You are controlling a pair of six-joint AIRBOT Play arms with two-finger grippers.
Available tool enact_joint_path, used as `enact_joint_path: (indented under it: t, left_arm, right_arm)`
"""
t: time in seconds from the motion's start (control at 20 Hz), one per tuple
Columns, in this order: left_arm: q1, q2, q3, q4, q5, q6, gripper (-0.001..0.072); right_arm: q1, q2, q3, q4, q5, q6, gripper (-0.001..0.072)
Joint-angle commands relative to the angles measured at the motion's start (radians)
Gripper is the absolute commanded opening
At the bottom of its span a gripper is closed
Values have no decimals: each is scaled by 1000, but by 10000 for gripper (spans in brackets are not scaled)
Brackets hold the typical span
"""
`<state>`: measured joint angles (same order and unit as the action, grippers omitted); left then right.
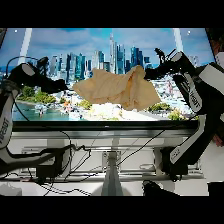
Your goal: Fold the clothes and pants, and hang the long-sleeved shirts on hangers.
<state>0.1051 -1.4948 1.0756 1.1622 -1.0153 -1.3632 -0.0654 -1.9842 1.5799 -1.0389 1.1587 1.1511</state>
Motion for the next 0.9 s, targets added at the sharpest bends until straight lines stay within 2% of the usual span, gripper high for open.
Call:
enact_joint_path:
  t: [0.0, 0.1, 0.2, 0.35, 0.4, 0.5, 0.55, 0.7, 0.85]
  left_arm:
    - [2, -110, -15, -143, 160, 55, 537]
    - [2, -145, -15, -219, 212, 83, 535]
    - [-6, -174, -15, -313, 228, 154, 514]
    - [-41, -183, -15, -349, 238, 229, 273]
    - [-50, -183, -15, -340, 235, 228, 226]
    - [-59, -183, -14, -298, 212, 228, 198]
    - [-59, -183, -14, -277, 191, 230, 37]
    - [-48, -177, 12, -269, 91, 298, 16]
    - [-21, -122, 119, -226, 10, 308, 14]
  right_arm:
    - [1, 0, 1, -4, 9, -2, 12]
    - [1, 0, 1, -5, 8, -2, 12]
    - [1, 0, 1, -4, 9, -2, 12]
    - [1, 1, 1, -5, 9, -2, 12]
    - [1, 4, 1, -5, 10, -2, 12]
    - [1, 15, 7, -5, 11, -2, 12]
    - [1, 21, 18, -7, 23, -2, 11]
    - [1, 44, 75, -15, 38, -2, 11]
    - [1, 113, 148, -35, 30, 0, 11]
